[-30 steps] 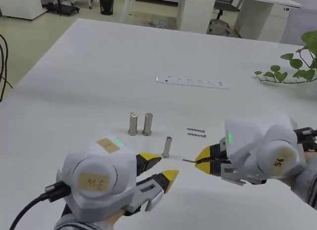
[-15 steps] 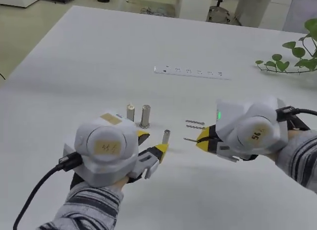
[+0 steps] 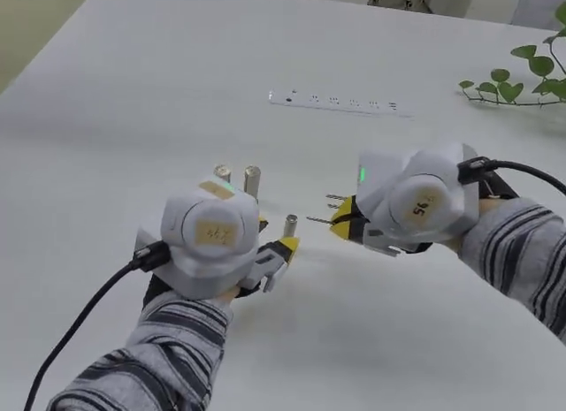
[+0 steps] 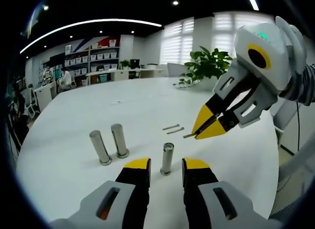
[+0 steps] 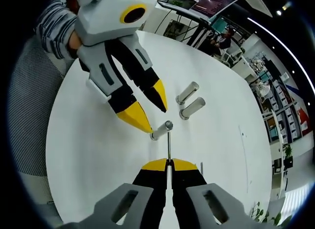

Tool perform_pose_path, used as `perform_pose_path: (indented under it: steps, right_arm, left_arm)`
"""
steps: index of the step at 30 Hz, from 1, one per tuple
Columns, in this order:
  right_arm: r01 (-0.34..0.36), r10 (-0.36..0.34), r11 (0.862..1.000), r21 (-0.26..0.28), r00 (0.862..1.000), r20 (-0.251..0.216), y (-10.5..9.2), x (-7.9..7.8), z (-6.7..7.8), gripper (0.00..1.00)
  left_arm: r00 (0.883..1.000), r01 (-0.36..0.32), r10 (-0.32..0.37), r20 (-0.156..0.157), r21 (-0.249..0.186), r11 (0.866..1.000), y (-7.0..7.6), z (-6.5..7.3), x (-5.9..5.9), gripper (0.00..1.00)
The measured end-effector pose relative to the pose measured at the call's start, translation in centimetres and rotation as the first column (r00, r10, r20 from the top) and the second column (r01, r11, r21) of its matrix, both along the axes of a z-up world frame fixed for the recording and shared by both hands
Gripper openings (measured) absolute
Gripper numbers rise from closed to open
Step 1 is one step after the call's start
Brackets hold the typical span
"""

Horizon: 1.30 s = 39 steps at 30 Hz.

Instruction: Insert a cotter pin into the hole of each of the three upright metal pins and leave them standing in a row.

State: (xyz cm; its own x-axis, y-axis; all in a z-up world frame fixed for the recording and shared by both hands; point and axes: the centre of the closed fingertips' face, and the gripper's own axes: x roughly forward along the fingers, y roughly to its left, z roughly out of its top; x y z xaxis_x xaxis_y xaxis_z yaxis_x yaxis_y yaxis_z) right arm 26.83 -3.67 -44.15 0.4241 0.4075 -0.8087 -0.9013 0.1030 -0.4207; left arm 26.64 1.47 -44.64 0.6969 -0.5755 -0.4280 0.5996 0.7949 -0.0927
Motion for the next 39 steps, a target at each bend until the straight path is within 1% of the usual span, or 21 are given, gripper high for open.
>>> perform_pose_path:
  steps: [3,10,13,17,20,23,27,29,31,32,35,38,39]
  right_arm:
    - [-0.010,0.010,1.000,-0.017,1.000,0.004,0.0,0.4,-0.6,0.00]
    - [-0.024,0.023,0.999,-0.032,1.000,-0.017,0.2,0.9,-1.8,0.00]
    - [-0.026,0.026,0.999,-0.024,0.999,-0.029,0.4,0.9,-2.0,0.00]
    - [-0.031,0.030,0.999,-0.022,0.999,-0.035,0.7,0.9,-2.1,0.00]
    - [-0.032,0.031,0.999,-0.021,0.999,-0.032,0.8,0.9,-2.0,0.00]
    - [-0.030,0.030,0.999,-0.015,0.999,-0.035,0.9,0.8,-1.8,0.00]
    - [-0.034,0.033,0.999,-0.020,0.999,-0.036,0.9,0.6,-1.8,0.00]
    - [-0.038,0.037,0.999,-0.011,0.999,-0.039,1.1,0.5,-1.7,0.00]
    - [-0.053,0.052,0.999,-0.004,0.998,-0.042,1.3,0.2,-1.6,0.00]
    - [-0.063,0.062,0.998,-0.008,0.997,-0.036,1.4,0.2,-1.5,0.00]
    - [-0.062,0.062,0.998,-0.013,0.998,-0.030,1.5,0.4,-1.3,0.00]
    - [-0.058,0.058,0.998,-0.001,0.998,-0.037,1.7,0.2,-1.0,0.00]
    - [-0.061,0.061,0.998,0.017,0.997,-0.041,2.1,0.0,-0.8,0.00]
  left_arm:
    - [1.000,0.005,-0.005,-0.010,-0.001,1.000,-0.4,-0.6,0.4,0.21]
    - [0.999,0.011,-0.011,-0.032,0.001,1.000,-0.9,-1.8,1.0,0.18]
    - [0.999,0.010,-0.010,-0.042,0.001,1.000,-1.0,-2.2,1.2,0.16]
    - [0.999,0.018,-0.018,-0.046,0.005,1.000,-1.3,-2.7,1.4,0.14]
    - [0.999,0.021,-0.020,-0.039,0.002,1.000,-1.4,-2.7,1.5,0.10]
    - [0.999,0.020,-0.021,-0.038,-0.006,1.000,-1.6,-2.6,1.6,0.08]
    - [0.999,0.029,-0.029,-0.030,-0.002,1.000,-1.6,-2.6,1.6,0.06]
    - [0.999,0.037,-0.037,-0.031,-0.004,0.999,-1.6,-2.6,1.6,0.06]
    - [0.998,0.052,-0.052,-0.026,0.001,0.999,-1.7,-2.6,1.6,0.06]
    - [0.998,0.066,-0.066,-0.022,0.007,0.998,-1.7,-2.6,1.5,0.06]
    - [0.995,0.095,-0.095,-0.008,0.022,0.995,-1.7,-2.6,1.5,0.06]
    - [0.994,0.111,-0.111,-0.004,0.029,0.993,-1.7,-2.7,1.4,0.06]
    - [0.993,0.114,-0.114,-0.004,0.030,0.993,-1.8,-2.7,1.4,0.06]
